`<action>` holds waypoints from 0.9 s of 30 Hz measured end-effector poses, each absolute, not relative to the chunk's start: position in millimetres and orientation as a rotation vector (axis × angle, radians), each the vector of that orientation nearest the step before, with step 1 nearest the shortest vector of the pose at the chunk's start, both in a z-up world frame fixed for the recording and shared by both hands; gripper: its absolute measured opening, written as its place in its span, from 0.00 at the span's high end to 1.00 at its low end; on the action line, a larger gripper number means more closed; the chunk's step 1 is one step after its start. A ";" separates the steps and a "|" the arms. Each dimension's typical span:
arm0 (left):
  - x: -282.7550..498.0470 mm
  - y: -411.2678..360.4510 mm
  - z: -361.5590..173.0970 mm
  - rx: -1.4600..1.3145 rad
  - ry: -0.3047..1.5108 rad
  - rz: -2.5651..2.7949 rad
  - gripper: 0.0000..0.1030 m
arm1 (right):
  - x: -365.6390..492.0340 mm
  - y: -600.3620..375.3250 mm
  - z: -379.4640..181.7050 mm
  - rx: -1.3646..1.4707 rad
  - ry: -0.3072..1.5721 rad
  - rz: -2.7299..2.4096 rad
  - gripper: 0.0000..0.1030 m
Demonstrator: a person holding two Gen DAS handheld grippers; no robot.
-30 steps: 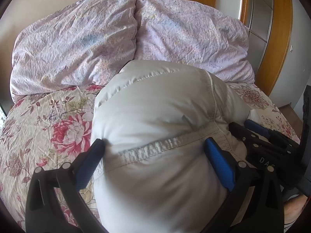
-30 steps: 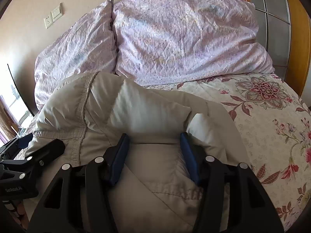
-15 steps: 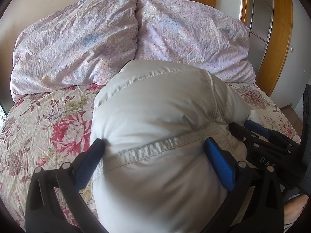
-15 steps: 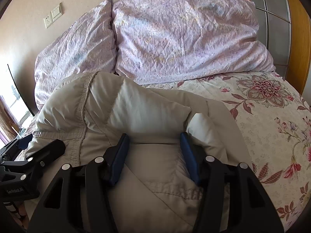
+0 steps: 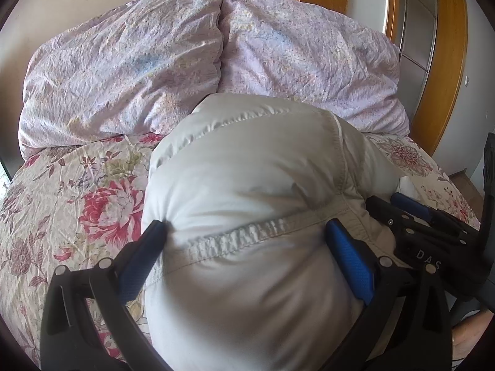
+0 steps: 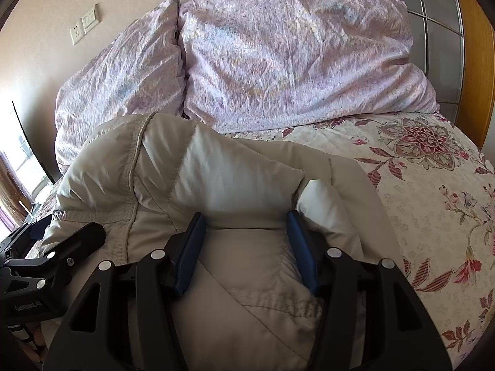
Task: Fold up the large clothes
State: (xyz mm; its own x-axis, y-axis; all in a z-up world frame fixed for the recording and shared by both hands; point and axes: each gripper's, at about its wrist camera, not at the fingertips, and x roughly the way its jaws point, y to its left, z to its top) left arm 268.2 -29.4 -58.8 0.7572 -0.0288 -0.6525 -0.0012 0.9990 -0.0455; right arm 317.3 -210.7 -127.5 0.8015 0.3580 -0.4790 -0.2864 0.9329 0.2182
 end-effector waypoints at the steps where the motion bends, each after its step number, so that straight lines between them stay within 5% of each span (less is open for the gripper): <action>1: 268.0 -29.5 -59.4 -0.044 0.710 -0.013 0.02 | 317.5 -210.0 -128.3 0.136 0.541 0.347 0.46; 27: 278.1 -5.1 -19.7 -0.051 0.682 0.017 0.02 | 324.8 -216.1 -80.2 0.143 0.555 0.298 0.40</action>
